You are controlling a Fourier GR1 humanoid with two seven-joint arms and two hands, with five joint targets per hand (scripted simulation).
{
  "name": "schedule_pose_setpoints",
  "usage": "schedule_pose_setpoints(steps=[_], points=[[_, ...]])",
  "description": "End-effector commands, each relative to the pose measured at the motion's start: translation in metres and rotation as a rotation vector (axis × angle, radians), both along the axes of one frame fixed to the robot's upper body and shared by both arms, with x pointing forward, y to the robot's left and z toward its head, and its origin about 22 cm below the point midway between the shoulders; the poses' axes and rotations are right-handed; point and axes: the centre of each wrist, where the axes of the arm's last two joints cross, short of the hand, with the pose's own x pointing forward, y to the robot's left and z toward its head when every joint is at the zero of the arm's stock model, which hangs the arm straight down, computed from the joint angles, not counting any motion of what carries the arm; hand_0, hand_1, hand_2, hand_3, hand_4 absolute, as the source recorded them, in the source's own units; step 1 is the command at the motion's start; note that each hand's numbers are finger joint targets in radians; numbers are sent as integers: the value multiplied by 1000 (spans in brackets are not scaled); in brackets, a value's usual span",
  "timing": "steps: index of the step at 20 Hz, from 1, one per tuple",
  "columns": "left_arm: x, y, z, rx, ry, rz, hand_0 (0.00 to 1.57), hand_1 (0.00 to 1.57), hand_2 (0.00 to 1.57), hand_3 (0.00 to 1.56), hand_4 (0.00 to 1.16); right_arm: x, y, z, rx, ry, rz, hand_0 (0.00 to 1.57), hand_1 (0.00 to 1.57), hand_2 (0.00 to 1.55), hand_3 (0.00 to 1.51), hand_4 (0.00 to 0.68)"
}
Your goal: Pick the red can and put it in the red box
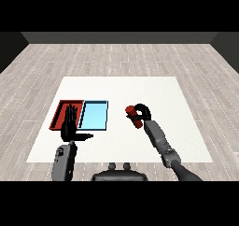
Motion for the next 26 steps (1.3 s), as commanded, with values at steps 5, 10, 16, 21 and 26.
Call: schedule_pose_setpoints(steps=[5, 10, 16, 21, 26], points=[[-13, -4, 0, -9, 4, -19, 0, 0, 0, 0, 0, 6, -5, 28, 17, -112, -15, 1544, 1544, 1468, 1381, 586], [0, -6, -12, 47, 6, -12, 0, 0, 0, 0, 0, 14, -17, 75, 36, -221, -26, 1515, 1515, 1460, 1383, 608], [-10, -25, 23, 15, 0, -113, 0, 0, 0, 0, 0, -14, -31, 97, 92, -344, -15, 1514, 1514, 1469, 1408, 641], [-3, -51, 29, 59, 41, -148, 0, 0, 0, 0, 0, -53, -41, 119, 108, -425, -13, 1449, 1449, 1407, 1384, 636], [-6, -75, 43, 101, 55, -156, 0, 0, 0, 0, 0, -57, 22, 125, 125, -446, -7, 1438, 1438, 1410, 1381, 622]])
